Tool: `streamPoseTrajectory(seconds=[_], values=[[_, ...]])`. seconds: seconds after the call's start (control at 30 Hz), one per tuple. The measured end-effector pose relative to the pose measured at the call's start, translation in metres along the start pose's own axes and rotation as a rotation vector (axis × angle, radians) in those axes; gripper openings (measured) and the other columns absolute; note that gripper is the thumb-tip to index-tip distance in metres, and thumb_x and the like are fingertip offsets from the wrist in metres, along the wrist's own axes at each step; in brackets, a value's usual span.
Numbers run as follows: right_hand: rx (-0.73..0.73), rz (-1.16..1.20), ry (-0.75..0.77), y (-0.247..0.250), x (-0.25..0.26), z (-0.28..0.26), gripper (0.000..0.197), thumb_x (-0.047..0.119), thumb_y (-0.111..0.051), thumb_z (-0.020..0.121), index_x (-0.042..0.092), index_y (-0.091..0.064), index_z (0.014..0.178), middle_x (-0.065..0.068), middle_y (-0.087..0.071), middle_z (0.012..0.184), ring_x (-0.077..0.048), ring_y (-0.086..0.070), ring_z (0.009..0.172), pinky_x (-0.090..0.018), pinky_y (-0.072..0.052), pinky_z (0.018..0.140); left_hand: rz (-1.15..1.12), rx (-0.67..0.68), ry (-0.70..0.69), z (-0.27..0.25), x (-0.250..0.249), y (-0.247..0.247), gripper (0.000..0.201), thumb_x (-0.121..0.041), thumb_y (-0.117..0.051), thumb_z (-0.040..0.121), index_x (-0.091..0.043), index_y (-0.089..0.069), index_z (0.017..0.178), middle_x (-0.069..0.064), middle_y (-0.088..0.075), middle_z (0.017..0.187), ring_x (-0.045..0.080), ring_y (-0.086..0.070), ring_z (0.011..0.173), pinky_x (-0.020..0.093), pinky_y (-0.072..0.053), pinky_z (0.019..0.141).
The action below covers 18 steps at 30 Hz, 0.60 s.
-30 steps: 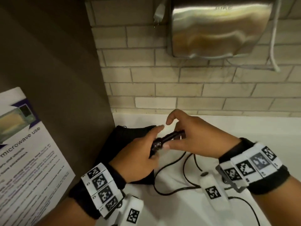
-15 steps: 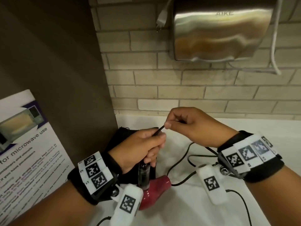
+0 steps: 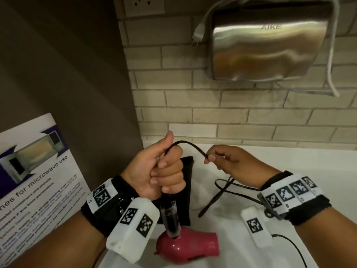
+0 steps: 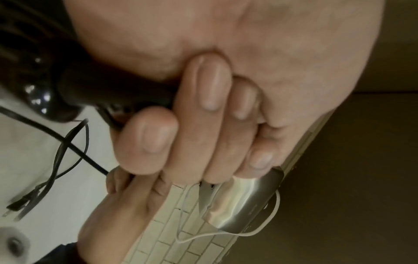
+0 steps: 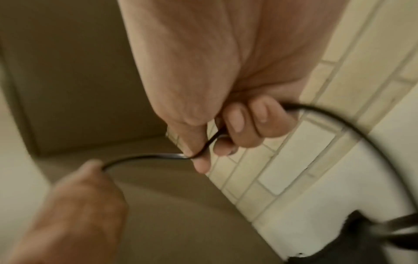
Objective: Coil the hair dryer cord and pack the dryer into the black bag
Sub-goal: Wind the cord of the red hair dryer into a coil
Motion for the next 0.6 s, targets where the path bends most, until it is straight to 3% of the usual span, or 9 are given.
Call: streamPoseTrajectory(seconds=[0.07,0.13,0.2,0.27,0.33,0.4,0.47,0.53,0.6], values=[[-0.038,-0.189,0.053,-0.001,0.002,-0.004,0.021,0.032,-0.048,0.103,0.029,-0.068,0.098,0.012,-0.067,0.083,0.000,-0.058,0.073,-0.020,-0.046,0.069,-0.004,-0.020,-0.067,0.000,-0.007,0.004,0.058,-0.037,-0.030,0.105,-0.008,-0.044,0.056,0.000,-0.020,0.036,0.014,-0.020,0.030,0.032,-0.025,0.046],[-0.057,-0.347,0.131,-0.005,0.017,-0.008,0.021,0.036,-0.047,0.102,0.031,-0.067,0.101,0.008,-0.068,0.088,-0.006,-0.060,0.080,-0.028,-0.050,0.074,0.019,-0.034,-0.103,0.001,-0.013,0.007,0.042,-0.025,-0.035,0.102,-0.001,-0.060,0.077,0.005,-0.049,0.048,0.019,-0.051,0.043,0.035,-0.044,0.056],[-0.060,-0.524,0.216,-0.012,0.036,-0.012,0.023,0.040,-0.044,0.102,0.031,-0.066,0.102,0.008,-0.064,0.086,-0.012,-0.059,0.077,-0.034,-0.051,0.071,0.022,-0.018,-0.083,0.003,-0.017,0.006,0.038,-0.017,-0.037,0.096,0.004,-0.064,0.113,0.016,-0.072,0.086,0.031,-0.071,0.084,0.042,-0.054,0.083],[-0.058,-0.640,0.297,-0.017,0.052,-0.017,0.026,0.043,-0.039,0.101,0.032,-0.063,0.101,0.007,-0.062,0.086,-0.015,-0.059,0.076,-0.037,-0.052,0.066,0.020,-0.041,-0.040,0.006,-0.022,0.010,0.052,-0.017,-0.034,0.093,0.008,-0.053,0.134,0.025,-0.069,0.120,0.039,-0.064,0.117,0.041,-0.052,0.096],[-0.032,-0.681,0.311,-0.019,0.059,-0.021,0.026,0.042,-0.037,0.101,0.033,-0.061,0.101,0.010,-0.056,0.084,-0.017,-0.058,0.073,-0.038,-0.051,0.065,0.015,-0.183,0.012,0.009,-0.024,0.025,0.057,-0.029,-0.035,0.096,0.010,-0.053,0.134,0.027,-0.068,0.122,0.038,-0.064,0.117,0.032,-0.059,0.083],[-0.015,-0.680,0.304,-0.021,0.061,-0.022,0.023,0.039,-0.040,0.102,0.034,-0.061,0.104,0.013,-0.048,0.082,-0.017,-0.057,0.071,-0.038,-0.051,0.065,0.031,-0.351,0.033,0.008,-0.023,0.045,0.060,-0.042,-0.040,0.099,0.009,-0.062,0.123,0.021,-0.076,0.101,0.029,-0.076,0.091,0.022,-0.060,0.059],[-0.020,-0.658,0.298,-0.020,0.061,-0.020,0.024,0.038,-0.040,0.103,0.034,-0.062,0.110,0.013,-0.050,0.088,-0.015,-0.058,0.074,-0.036,-0.052,0.068,0.047,-0.408,-0.004,0.007,-0.023,0.051,0.053,-0.038,-0.046,0.096,0.007,-0.069,0.114,0.016,-0.077,0.088,0.023,-0.077,0.076,0.020,-0.060,0.055],[-0.030,-0.583,0.254,-0.017,0.056,-0.016,0.026,0.039,-0.041,0.103,0.034,-0.060,0.119,0.015,-0.053,0.095,-0.010,-0.056,0.081,-0.031,-0.050,0.074,0.020,-0.352,-0.059,0.009,-0.026,0.045,0.046,-0.028,-0.047,0.096,0.009,-0.070,0.110,0.022,-0.075,0.103,0.030,-0.075,0.095,0.026,-0.062,0.076],[-0.030,-0.488,0.223,-0.015,0.049,-0.013,0.026,0.038,-0.044,0.103,0.035,-0.059,0.123,0.012,-0.060,0.100,-0.010,-0.058,0.086,-0.031,-0.051,0.080,0.013,-0.241,-0.114,0.009,-0.029,0.034,0.046,-0.022,-0.041,0.100,0.014,-0.067,0.110,0.030,-0.060,0.134,0.039,-0.056,0.128,0.040,-0.048,0.106]])
Point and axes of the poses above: each hand's wrist, its own z-axis towards the middle knuckle, its own y-axis out of the back of the hand, x = y × z, the point moved 10 cm from there along z, towards the middle knuckle
